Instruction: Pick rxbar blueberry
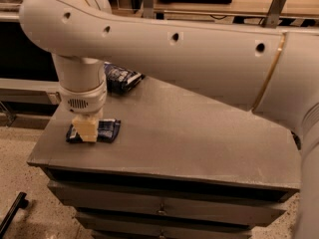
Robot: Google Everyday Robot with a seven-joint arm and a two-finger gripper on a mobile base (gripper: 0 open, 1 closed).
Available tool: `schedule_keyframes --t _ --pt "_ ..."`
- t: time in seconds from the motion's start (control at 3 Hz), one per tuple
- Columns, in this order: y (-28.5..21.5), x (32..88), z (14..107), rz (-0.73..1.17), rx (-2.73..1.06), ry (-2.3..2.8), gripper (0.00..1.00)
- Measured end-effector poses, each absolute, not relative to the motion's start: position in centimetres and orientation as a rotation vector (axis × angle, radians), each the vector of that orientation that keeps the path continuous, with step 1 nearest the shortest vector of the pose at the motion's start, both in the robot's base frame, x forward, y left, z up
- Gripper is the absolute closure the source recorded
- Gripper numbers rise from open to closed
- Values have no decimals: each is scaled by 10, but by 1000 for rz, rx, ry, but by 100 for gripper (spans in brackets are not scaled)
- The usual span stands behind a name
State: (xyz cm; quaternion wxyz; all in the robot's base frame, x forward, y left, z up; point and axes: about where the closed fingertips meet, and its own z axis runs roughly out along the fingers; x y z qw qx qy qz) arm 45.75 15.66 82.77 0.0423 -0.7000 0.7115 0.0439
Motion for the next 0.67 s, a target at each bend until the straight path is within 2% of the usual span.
schedule_keyframes --t 0.67 --pt "119 492 884 200 -2067 2069 100"
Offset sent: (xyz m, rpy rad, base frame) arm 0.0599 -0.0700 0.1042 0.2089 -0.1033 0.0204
